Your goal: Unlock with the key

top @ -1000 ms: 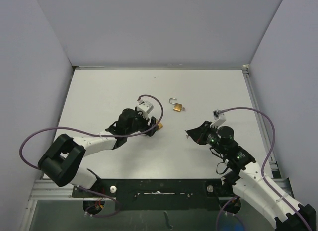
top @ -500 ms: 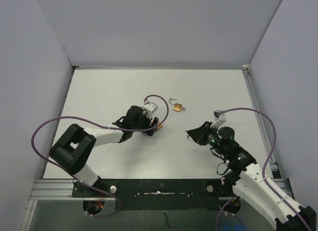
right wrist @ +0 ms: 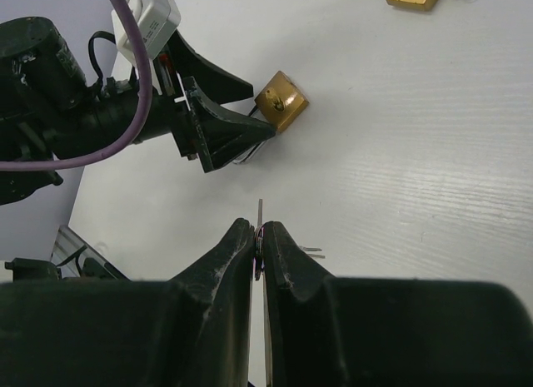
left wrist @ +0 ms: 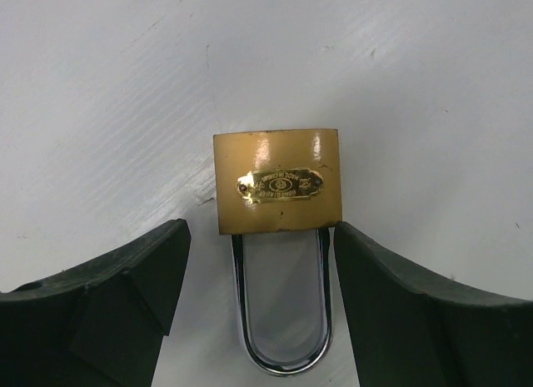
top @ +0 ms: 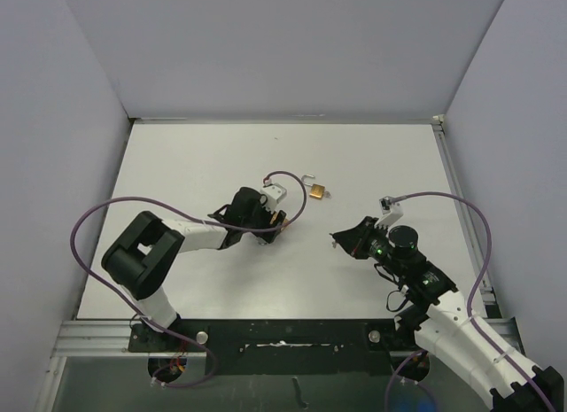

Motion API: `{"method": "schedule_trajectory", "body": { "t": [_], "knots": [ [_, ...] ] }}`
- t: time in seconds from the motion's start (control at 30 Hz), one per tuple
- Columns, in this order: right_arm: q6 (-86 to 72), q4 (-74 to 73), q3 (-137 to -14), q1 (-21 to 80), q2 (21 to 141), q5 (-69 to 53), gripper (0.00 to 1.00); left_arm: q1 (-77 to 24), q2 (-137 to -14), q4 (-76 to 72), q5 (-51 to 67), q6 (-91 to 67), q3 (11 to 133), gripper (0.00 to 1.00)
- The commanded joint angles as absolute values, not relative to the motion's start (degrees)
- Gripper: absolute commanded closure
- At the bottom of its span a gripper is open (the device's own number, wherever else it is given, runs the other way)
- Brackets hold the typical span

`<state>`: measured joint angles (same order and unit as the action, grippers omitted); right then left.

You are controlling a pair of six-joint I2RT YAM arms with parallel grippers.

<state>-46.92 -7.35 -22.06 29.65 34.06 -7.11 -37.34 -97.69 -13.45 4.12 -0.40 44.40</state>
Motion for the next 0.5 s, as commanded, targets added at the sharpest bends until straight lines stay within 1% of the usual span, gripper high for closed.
{"method": "schedule_trajectory", "body": {
  "t": [0.0, 0.2, 0.47],
  "knots": [
    [-46.5, -4.0, -22.9, 29.3, 34.1, -7.8, 1.00, -37.1, -99.0, -14.8, 5.9, 1.4, 47.2, 0.31],
    [-46.5, -3.8, -22.9, 29.3, 34.4, -7.8, 1.00, -37.9, -96.9, -13.7, 7.3, 1.2, 47.3, 0.31],
    [-46.5, -3.1, -22.9, 29.3, 35.0, -8.3, 1.00, -38.2, -99.5, -14.1, 7.4, 0.7, 47.8, 0.31]
  ]
}}
